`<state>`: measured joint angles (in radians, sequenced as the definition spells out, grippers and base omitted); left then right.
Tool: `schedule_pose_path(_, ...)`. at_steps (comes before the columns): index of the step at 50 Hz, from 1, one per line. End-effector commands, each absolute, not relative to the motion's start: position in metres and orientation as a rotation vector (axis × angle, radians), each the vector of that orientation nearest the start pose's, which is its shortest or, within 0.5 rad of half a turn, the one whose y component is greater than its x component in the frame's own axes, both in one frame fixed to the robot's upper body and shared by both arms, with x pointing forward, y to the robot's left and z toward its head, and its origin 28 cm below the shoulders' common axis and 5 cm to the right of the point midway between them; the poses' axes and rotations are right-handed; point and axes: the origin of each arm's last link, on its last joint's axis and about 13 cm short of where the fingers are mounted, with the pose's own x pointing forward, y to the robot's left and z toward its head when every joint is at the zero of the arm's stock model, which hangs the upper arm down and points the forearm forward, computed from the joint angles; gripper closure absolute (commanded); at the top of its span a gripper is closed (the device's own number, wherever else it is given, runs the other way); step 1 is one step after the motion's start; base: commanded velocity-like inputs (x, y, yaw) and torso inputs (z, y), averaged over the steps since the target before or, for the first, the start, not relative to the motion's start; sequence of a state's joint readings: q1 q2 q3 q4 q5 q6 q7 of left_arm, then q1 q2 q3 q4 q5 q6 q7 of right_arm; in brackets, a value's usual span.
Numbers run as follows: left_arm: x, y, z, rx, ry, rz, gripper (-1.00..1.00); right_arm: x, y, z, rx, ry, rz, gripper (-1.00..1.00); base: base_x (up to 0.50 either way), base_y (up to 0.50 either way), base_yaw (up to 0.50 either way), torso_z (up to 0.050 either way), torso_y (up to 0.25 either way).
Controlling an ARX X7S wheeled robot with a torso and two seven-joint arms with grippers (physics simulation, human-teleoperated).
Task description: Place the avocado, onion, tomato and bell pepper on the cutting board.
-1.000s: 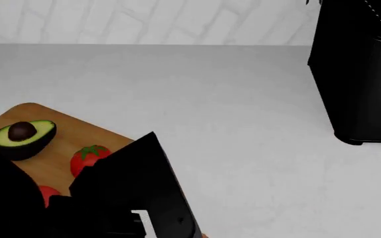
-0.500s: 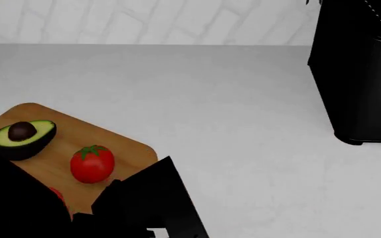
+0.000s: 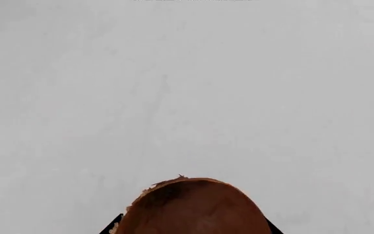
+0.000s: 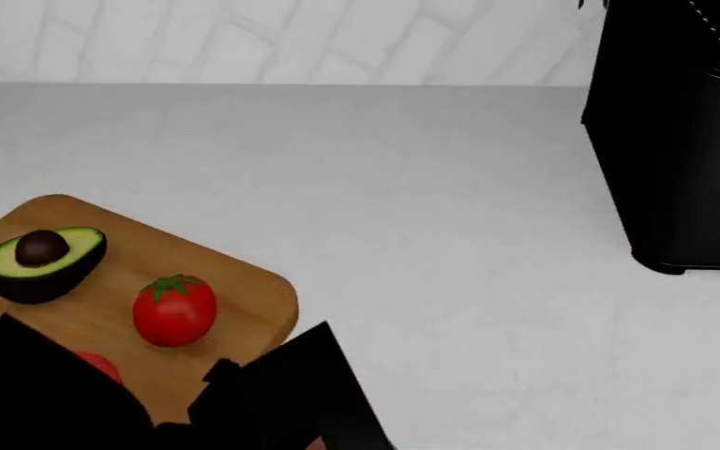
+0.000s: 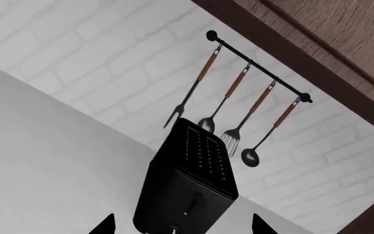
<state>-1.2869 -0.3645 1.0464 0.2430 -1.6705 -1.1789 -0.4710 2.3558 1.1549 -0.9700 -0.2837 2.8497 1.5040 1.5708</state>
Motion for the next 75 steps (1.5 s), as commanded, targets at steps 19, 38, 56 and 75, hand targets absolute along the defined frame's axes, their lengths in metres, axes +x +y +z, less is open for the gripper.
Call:
schedule_pose_path(19, 0.215, 0.133, 0.289, 0.360, 0.448, -1.116, 1.00, 0.076, -0.181, 0.424, -0.538, 0.008, 0.022, -1.00, 0.00, 0.00, 0.00, 0.000, 0.000)
schedule_pose_path(38, 0.209, 0.162, 0.346, 0.345, 0.295, -1.028, 1.00, 0.079, -0.175, 0.431, -0.543, -0.013, 0.046, -1.00, 0.00, 0.00, 0.00, 0.000, 0.000)
schedule_pose_path(56, 0.221, 0.197, 0.368, 0.322, 0.149, -0.825, 1.00, 0.089, -0.174, 0.427, -0.539, -0.005, 0.062, -1.00, 0.00, 0.00, 0.00, 0.000, 0.000)
schedule_pose_path(75, 0.264, 0.241, 0.351, 0.251, 0.189, -0.607, 1.00, 0.098, -0.171, 0.428, -0.546, -0.008, 0.078, -1.00, 0.00, 0.00, 0.00, 0.000, 0.000)
